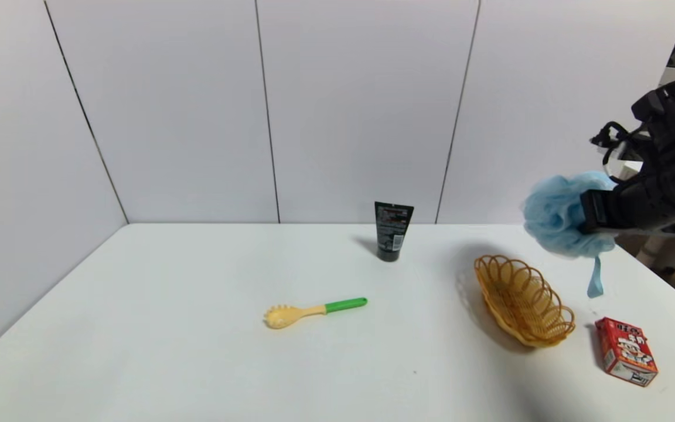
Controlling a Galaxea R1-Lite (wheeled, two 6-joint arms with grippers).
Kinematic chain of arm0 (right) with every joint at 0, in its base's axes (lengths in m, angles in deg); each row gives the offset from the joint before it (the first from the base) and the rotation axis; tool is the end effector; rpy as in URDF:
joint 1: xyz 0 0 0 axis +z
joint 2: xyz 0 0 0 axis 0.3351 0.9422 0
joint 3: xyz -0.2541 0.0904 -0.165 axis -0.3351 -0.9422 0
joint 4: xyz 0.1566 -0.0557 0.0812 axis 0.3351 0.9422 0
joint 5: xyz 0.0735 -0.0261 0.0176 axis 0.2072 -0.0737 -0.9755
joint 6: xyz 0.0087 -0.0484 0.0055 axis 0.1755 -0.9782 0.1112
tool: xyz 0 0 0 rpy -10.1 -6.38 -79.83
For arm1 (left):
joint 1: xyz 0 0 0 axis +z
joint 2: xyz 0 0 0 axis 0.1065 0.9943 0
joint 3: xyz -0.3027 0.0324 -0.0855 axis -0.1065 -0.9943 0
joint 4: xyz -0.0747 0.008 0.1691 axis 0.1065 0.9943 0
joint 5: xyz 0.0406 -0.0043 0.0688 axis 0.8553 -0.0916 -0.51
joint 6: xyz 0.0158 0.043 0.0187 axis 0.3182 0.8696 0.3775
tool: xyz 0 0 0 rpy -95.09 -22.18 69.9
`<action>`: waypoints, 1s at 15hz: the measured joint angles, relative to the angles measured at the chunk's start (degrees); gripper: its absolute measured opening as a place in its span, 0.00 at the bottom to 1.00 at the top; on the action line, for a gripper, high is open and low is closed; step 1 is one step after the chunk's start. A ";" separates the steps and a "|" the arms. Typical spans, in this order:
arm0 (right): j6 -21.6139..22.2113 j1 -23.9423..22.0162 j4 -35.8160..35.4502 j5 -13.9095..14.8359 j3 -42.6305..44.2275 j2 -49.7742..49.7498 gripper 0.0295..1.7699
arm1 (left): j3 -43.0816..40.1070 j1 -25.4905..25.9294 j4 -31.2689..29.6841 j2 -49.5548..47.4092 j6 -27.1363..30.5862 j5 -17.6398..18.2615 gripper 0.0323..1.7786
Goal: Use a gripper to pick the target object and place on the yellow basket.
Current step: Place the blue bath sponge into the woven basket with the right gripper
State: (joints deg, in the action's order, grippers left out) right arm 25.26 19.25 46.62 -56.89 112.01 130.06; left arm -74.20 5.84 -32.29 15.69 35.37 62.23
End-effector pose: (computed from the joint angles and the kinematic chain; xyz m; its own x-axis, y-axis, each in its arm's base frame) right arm 0.3102 -0.0041 0.2364 0.6151 -0.0514 -0.7868 0.0922 0.9957 0.0070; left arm -0.0178 0.0016 0.0793 0.9992 0.0256 0.0303 -0.0239 0.9982 -0.0556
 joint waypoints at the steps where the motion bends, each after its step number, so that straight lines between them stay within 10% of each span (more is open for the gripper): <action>1: 0.02 1.62 0.05 -0.02 -2.01 -1.66 0.05 | 0.00 0.00 0.00 0.00 0.02 -0.02 0.95; 15: -0.24 10.06 -1.28 -1.62 -15.81 -5.29 0.05 | 0.00 0.00 0.00 0.00 0.00 0.02 0.95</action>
State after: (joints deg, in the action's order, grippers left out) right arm 25.02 29.31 45.34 -58.51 96.20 124.77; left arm -74.20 5.84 -32.29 15.69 35.37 62.26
